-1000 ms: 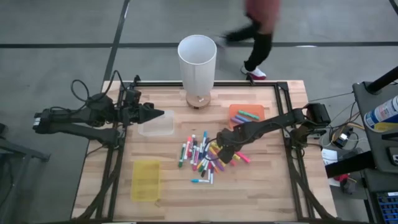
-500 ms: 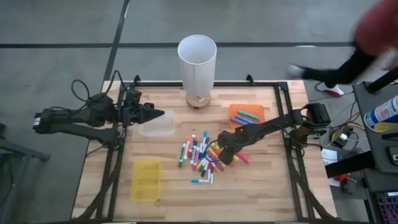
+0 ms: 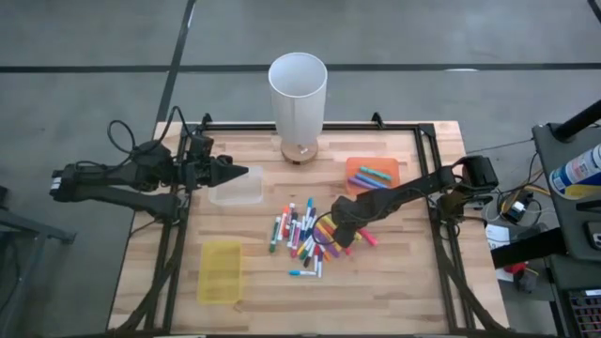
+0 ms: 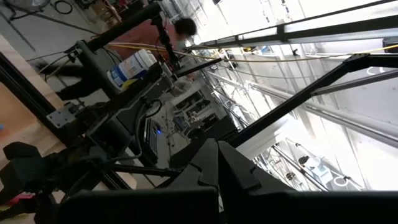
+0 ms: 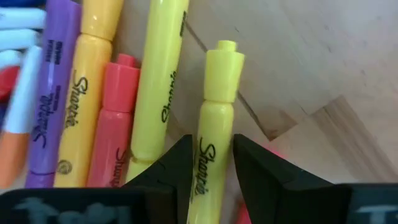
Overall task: Pick & Place Markers
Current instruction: Put the right light yellow highlighter pen into the orange bin
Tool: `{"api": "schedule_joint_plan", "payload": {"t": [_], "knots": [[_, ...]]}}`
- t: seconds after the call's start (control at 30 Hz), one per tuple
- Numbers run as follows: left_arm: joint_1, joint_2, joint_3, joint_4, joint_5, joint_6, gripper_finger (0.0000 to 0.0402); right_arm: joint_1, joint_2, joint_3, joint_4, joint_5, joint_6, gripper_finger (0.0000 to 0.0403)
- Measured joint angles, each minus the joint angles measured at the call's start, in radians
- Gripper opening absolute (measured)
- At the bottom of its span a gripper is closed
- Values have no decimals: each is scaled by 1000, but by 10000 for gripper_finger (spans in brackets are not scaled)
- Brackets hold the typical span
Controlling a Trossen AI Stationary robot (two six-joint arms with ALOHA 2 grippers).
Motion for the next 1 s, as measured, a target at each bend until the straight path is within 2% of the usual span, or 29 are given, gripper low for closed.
{"api": "schedule_joint_plan", "payload": {"t": [0.27, 0.53, 0.73, 0.9, 1.0], "knots": [[-1, 10, 0, -25, 2, -5, 0, 0, 40, 16, -9, 1, 114, 106], [-1, 20, 0, -24, 3, -6, 0, -2, 55, 87, -57, -10, 165, 50], [-1, 22, 0, -48, 4, 0, 0, -2, 55, 158, -70, -18, 169, 50], [-1, 23, 0, -68, 11, -3, 0, -2, 54, 265, -210, 0, 132, 50], [-1, 23, 0, -69, 17, -14, 0, -2, 50, 345, -318, 53, 91, 50]]}}
